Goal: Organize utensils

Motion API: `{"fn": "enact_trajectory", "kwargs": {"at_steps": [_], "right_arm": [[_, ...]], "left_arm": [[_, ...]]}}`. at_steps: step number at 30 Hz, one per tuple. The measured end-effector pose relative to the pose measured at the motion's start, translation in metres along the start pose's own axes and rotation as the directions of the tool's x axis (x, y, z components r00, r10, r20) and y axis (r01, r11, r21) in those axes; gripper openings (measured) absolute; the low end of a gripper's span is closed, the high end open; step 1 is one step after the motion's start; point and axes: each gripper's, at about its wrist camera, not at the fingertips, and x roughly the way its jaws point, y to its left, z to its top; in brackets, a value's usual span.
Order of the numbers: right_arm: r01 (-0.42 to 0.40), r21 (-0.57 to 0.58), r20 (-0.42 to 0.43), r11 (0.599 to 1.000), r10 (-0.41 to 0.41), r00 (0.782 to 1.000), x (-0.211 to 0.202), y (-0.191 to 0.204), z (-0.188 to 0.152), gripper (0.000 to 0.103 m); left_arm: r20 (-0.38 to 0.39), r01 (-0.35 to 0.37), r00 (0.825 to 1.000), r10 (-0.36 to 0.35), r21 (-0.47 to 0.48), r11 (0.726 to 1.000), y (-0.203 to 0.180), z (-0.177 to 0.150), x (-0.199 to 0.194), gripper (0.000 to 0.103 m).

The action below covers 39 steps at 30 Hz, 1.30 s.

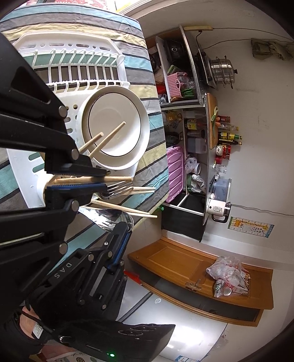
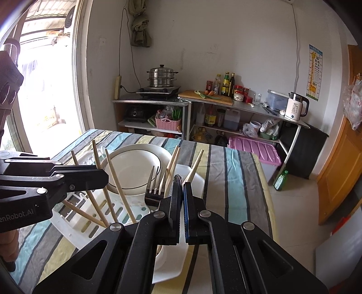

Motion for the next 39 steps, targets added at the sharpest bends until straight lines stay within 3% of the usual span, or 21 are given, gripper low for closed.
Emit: {"fn": "enact_trajectory", "kwargs": {"at_steps": [4, 8, 12, 16, 19, 21, 39], "right_arm": [[-0.046, 0.011, 0.001, 0.999, 0.046, 0.999, -0.003, -0.002, 0.002, 0.002], [-0.064, 0.011, 0.014, 0.998, 0.064, 0.998, -0.008, -0.002, 0.003, 0.027], [-0.068, 0.022, 0.03, 0.997, 0.067, 0.997, -0.017, -0.001, 0.004, 0.027], [-0.059, 0.044, 0.045, 0.997, 0.058, 0.997, -0.033, -0.003, 0.003, 0.029], [-0.059, 0.064, 0.061, 0.996, 0.056, 0.997, -0.051, -0.003, -0.003, 0.037], [-0.061, 0.071, 0.071, 0.996, 0.056, 0.996, -0.065, 0.0, -0.009, 0.041], [-0.041, 0.105, 0.08, 0.994, 0.033, 0.996, -0.171, 0.061, -0.11, 0.042]], "left_arm": [[0.002, -0.009, 1.0, 0.009, -0.018, 1.0, 0.003, 0.0, -0.001, 0.007], [0.007, -0.018, 1.0, 0.018, -0.017, 1.0, 0.006, -0.002, -0.004, 0.011], [0.031, -0.019, 0.999, 0.019, -0.012, 1.0, 0.003, -0.003, -0.016, 0.024], [0.063, -0.027, 0.998, 0.028, -0.014, 1.0, 0.002, -0.008, -0.035, 0.025], [0.098, -0.048, 0.994, 0.048, -0.01, 0.999, 0.0, -0.018, -0.056, 0.027], [0.114, -0.05, 0.992, 0.052, -0.022, 0.999, 0.001, -0.027, -0.069, 0.029], [0.18, -0.21, 0.957, 0.226, -0.101, 0.972, -0.002, -0.168, -0.166, 0.034]]}}
